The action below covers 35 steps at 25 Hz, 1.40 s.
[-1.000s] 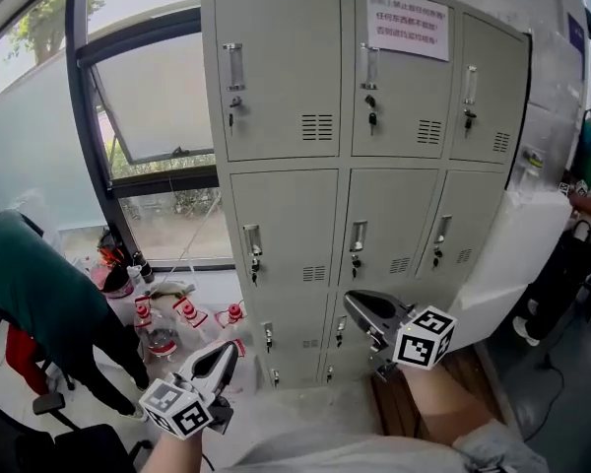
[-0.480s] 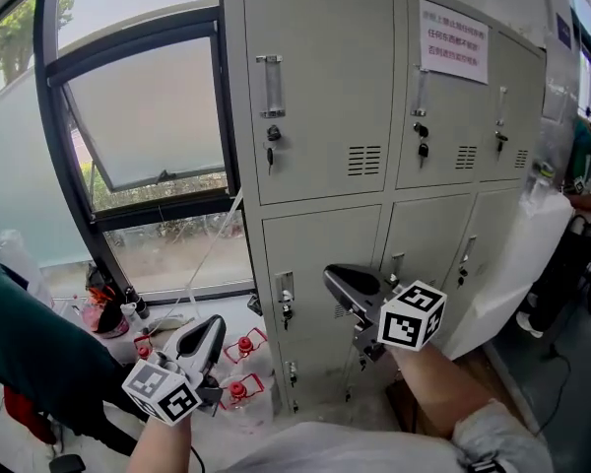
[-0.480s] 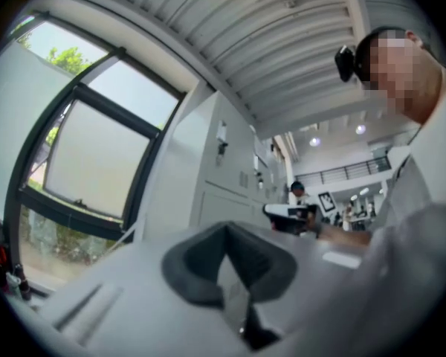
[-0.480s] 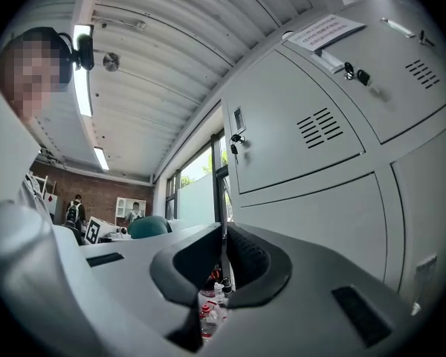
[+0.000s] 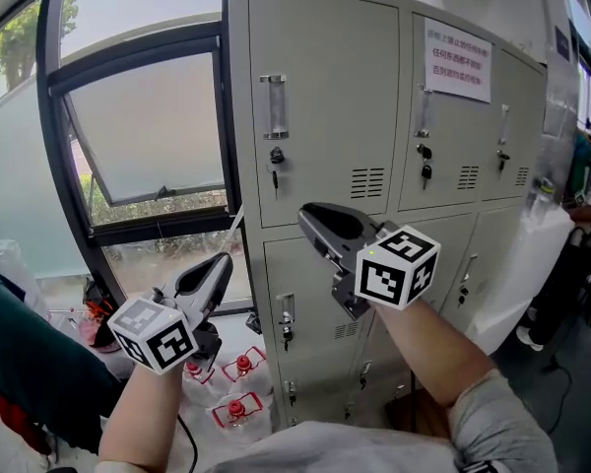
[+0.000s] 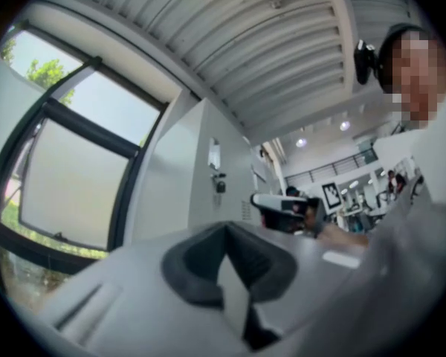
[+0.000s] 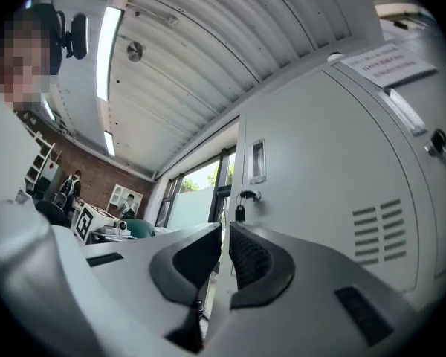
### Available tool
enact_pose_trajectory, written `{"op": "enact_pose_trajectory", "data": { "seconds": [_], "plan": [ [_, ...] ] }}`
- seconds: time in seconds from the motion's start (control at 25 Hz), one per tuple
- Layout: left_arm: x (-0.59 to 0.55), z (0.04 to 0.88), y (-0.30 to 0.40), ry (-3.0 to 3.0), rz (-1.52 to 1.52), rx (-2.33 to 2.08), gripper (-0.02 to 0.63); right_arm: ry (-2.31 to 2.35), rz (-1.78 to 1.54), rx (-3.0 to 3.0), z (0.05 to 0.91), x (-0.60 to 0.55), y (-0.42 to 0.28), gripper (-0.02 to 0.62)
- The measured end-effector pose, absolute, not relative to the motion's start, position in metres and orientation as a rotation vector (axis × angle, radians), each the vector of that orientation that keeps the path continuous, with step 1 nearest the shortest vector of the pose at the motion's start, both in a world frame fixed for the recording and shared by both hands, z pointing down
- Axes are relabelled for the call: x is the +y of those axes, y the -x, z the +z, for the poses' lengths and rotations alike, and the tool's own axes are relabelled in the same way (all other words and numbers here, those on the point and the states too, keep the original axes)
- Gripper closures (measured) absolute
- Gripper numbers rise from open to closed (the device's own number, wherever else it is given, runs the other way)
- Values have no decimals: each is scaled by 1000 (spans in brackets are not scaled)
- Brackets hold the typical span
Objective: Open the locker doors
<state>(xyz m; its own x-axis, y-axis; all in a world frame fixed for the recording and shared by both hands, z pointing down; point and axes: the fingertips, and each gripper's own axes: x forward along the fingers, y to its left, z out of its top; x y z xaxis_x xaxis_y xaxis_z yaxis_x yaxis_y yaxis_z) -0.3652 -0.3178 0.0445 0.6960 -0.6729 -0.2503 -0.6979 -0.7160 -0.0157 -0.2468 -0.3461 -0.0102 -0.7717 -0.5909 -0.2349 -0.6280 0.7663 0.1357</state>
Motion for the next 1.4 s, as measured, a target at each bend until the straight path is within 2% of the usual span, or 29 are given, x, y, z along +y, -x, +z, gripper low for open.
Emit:
{"op": "enact_pose_trajectory", "data": {
  "seconds": [0.28, 0.48, 0.6, 1.04, 1.4],
  "plan": [
    [-343, -28, 360, 2762, 363, 1091, 601, 1105, 489, 2715, -101, -375, 268, 583],
    [-355, -56, 366, 2757, 389, 1117, 601, 1213, 527, 2720, -133, -399, 285, 511],
    [-356, -61, 369, 2753, 390, 1113, 601, 1283, 504, 2707, -140, -412, 290, 488],
    [-349, -54, 384, 2783, 384, 1072, 601, 1421, 434, 2690, -148, -426, 311, 477],
    [-329, -50, 384, 2791, 395, 1062, 601, 1267, 327, 2761, -148, -406, 310, 485]
  ]
}}
